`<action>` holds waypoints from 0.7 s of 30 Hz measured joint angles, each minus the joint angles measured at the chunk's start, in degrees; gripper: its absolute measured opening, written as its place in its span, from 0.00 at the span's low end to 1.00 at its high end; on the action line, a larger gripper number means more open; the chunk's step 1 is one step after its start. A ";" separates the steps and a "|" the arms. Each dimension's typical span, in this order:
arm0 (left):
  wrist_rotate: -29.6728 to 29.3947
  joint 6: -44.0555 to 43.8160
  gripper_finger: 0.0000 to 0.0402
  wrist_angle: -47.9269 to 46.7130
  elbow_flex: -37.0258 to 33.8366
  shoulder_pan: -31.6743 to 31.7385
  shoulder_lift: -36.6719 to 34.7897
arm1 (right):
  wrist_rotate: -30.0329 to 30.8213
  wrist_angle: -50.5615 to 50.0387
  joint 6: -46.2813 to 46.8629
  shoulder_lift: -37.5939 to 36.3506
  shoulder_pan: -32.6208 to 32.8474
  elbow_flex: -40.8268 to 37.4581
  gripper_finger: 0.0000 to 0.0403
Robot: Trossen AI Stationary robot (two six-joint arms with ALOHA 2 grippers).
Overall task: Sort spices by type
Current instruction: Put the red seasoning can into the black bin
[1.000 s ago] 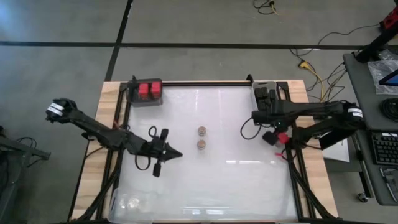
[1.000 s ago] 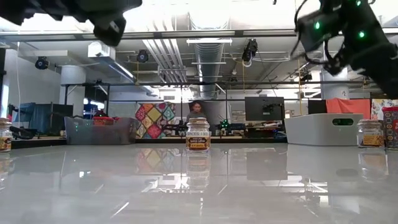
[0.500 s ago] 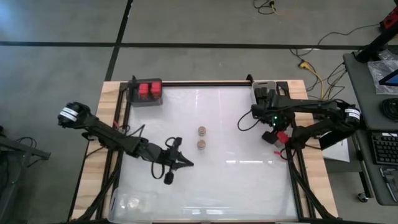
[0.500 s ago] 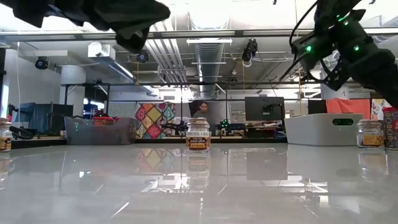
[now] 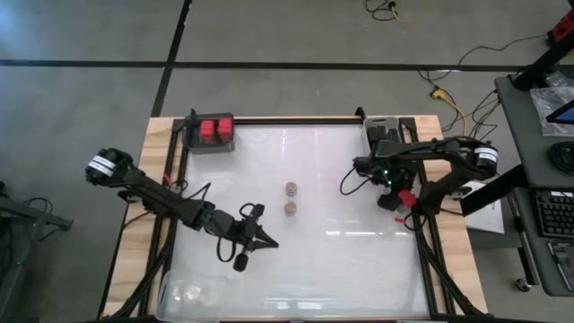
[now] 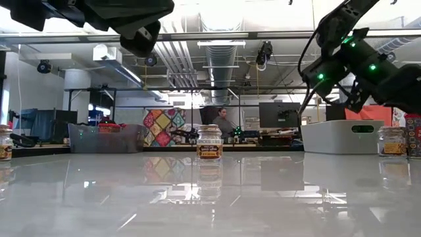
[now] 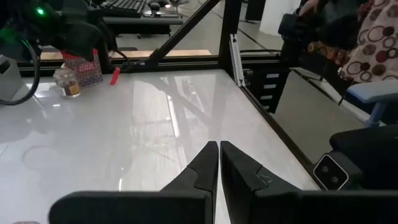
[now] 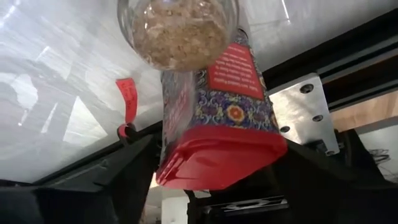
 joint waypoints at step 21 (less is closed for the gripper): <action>-0.03 -0.45 0.00 -0.61 -0.43 -0.03 -0.14 | 14.91 -1.84 -3.50 0.72 0.00 11.92 0.55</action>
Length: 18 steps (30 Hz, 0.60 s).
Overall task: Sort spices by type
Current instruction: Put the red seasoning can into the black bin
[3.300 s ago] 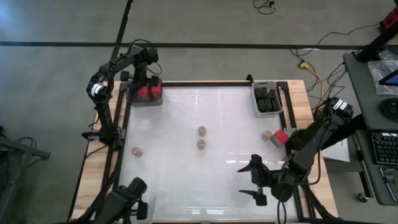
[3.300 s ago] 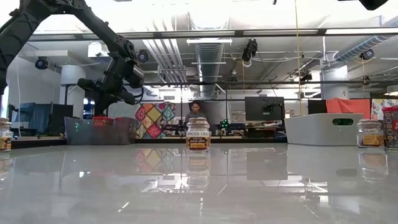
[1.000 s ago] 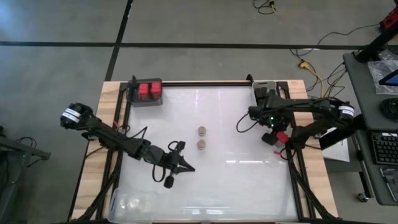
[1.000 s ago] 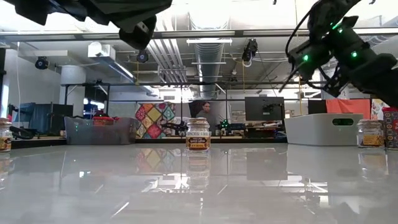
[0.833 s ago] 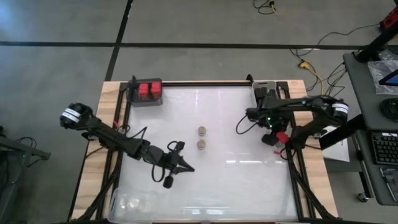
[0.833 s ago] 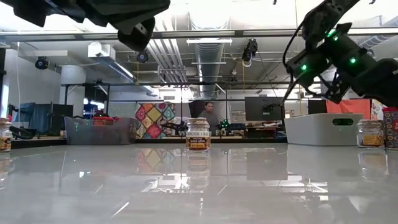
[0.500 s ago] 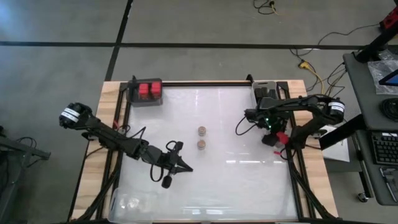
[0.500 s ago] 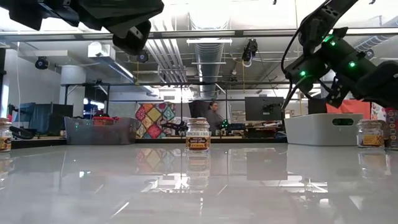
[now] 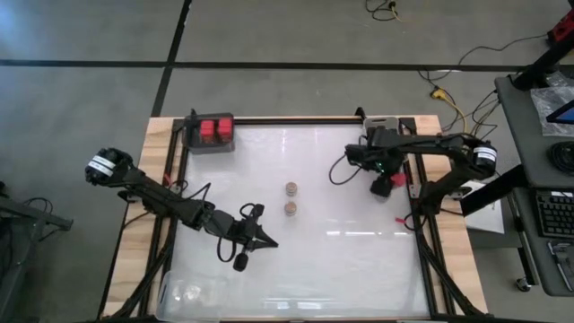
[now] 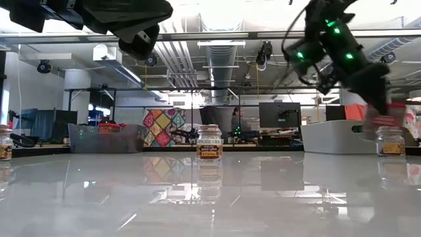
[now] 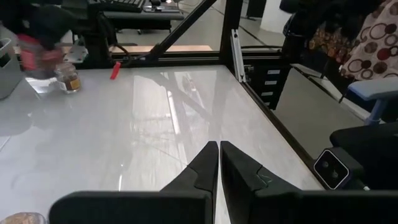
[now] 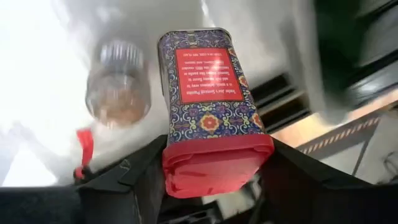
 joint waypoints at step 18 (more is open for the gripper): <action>1.01 -10.02 0.00 -21.51 -0.09 -0.04 -7.48 | 1.26 2.46 -8.26 22.98 4.70 31.62 0.53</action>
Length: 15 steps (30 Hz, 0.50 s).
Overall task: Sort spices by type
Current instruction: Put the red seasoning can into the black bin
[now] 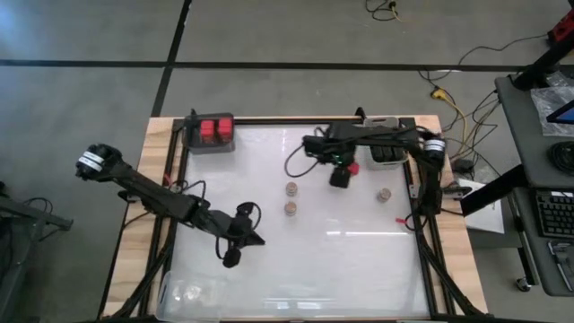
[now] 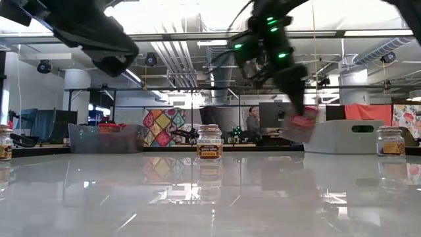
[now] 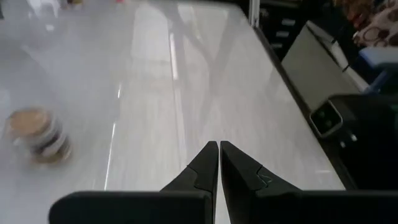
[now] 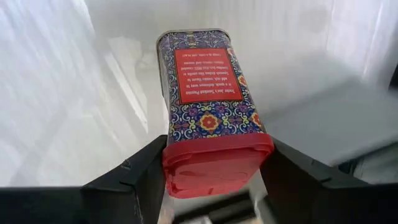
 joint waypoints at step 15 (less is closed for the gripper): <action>0.50 -9.98 0.00 -25.67 0.00 0.01 -11.02 | -1.13 -2.90 -11.42 22.48 0.24 30.09 0.53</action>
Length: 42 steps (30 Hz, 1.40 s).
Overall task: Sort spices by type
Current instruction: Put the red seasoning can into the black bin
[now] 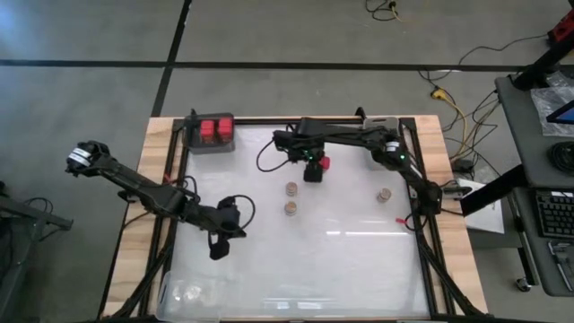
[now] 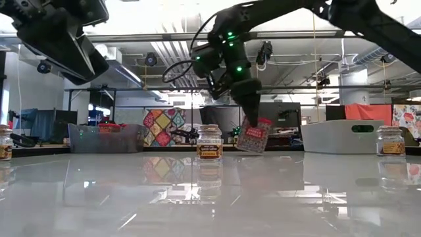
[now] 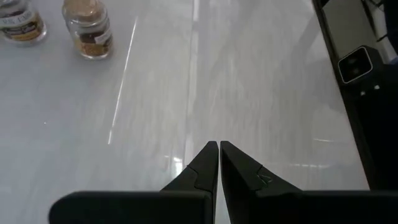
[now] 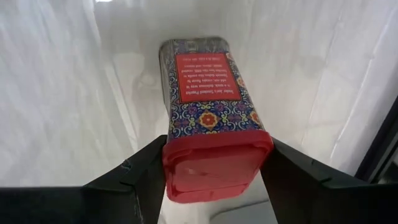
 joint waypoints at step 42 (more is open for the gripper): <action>9.14 30.96 0.59 3.62 26.05 28.56 16.51 | -1.81 40.10 30.73 -45.94 28.71 -41.72 0.86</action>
